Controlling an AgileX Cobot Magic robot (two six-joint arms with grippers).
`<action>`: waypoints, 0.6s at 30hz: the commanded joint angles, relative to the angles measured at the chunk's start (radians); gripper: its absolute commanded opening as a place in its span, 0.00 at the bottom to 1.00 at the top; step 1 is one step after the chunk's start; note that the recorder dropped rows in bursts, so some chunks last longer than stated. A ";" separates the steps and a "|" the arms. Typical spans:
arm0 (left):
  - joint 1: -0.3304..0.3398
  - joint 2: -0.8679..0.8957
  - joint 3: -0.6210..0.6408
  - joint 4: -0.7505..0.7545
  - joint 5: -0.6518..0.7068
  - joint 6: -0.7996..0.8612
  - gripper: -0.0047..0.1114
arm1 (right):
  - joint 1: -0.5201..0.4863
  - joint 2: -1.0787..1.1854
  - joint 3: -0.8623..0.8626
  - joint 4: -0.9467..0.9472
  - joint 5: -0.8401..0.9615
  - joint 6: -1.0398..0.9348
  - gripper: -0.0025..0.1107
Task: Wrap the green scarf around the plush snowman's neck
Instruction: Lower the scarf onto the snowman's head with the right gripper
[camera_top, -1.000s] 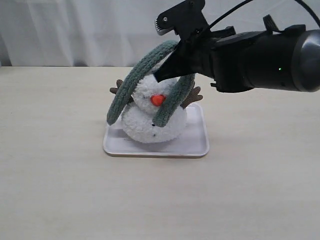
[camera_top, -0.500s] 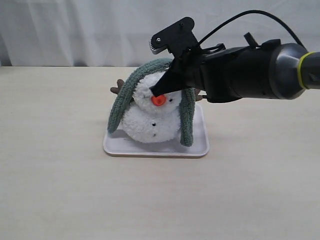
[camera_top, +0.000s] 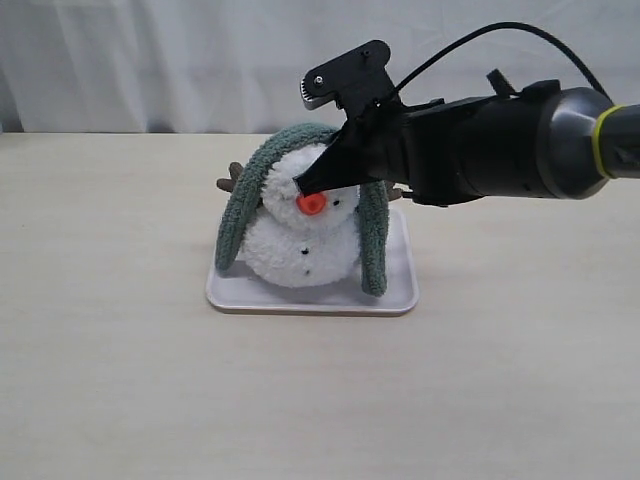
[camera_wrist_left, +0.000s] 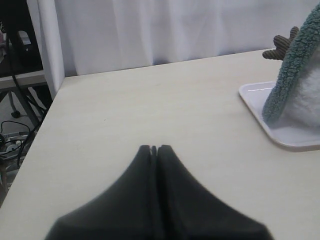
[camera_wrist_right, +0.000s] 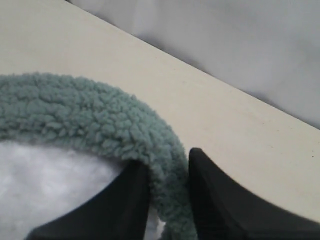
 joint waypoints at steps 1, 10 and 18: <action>0.003 -0.002 0.003 -0.003 -0.008 -0.002 0.04 | -0.003 -0.019 -0.003 0.065 0.010 -0.006 0.43; 0.003 -0.002 0.003 -0.003 -0.008 -0.002 0.04 | -0.001 -0.162 0.027 0.080 0.014 0.004 0.45; 0.003 -0.002 0.003 -0.003 -0.008 -0.002 0.04 | -0.001 -0.138 0.082 0.080 0.086 0.065 0.45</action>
